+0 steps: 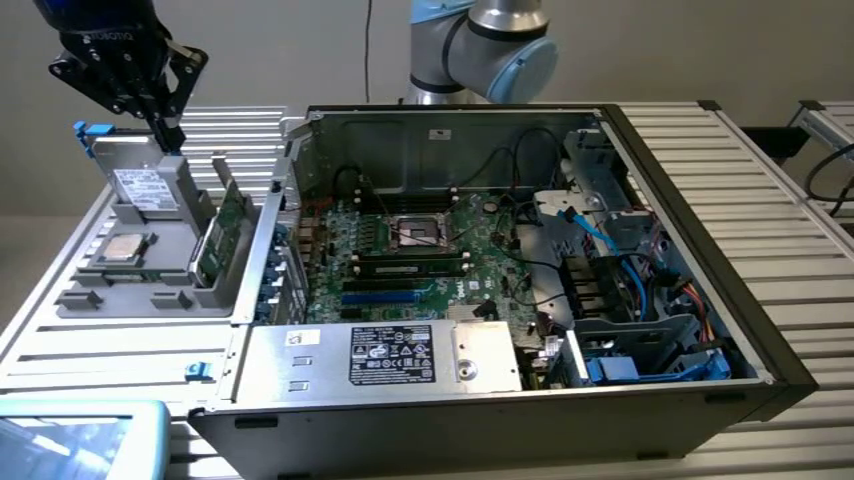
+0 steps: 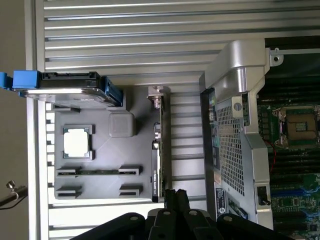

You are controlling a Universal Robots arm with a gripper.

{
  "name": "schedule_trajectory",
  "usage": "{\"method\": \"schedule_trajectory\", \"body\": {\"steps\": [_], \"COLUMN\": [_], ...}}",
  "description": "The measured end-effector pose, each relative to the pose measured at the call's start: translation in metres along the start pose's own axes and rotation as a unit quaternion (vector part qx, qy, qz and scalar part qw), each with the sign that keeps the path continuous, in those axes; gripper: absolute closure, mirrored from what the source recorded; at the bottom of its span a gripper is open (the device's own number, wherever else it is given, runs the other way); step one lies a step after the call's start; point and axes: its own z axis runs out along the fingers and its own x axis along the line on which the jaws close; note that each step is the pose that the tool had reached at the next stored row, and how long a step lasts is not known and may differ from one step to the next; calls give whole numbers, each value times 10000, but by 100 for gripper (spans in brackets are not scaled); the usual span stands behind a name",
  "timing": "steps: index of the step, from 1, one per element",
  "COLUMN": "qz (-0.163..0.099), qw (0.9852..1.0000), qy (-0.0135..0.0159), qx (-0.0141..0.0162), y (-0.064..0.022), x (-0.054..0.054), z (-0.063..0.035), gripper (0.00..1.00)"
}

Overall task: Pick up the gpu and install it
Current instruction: 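Pick up the gpu and move the gpu toward the slot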

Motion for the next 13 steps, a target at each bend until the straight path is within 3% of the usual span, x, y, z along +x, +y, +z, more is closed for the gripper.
{"method": "schedule_trajectory", "body": {"steps": [3,7,9,10,13], "qz": [0,0,0,0,-1], "qw": [10000,10000,10000,10000,10000], "qy": [0,0,0,0,-18], "qx": [0,0,0,0,-7], "y": [0,0,0,0,-5], "x": [0,0,0,1,44], "z": [0,0,0,1,36], "gripper": [88,68,68,62,62]}}
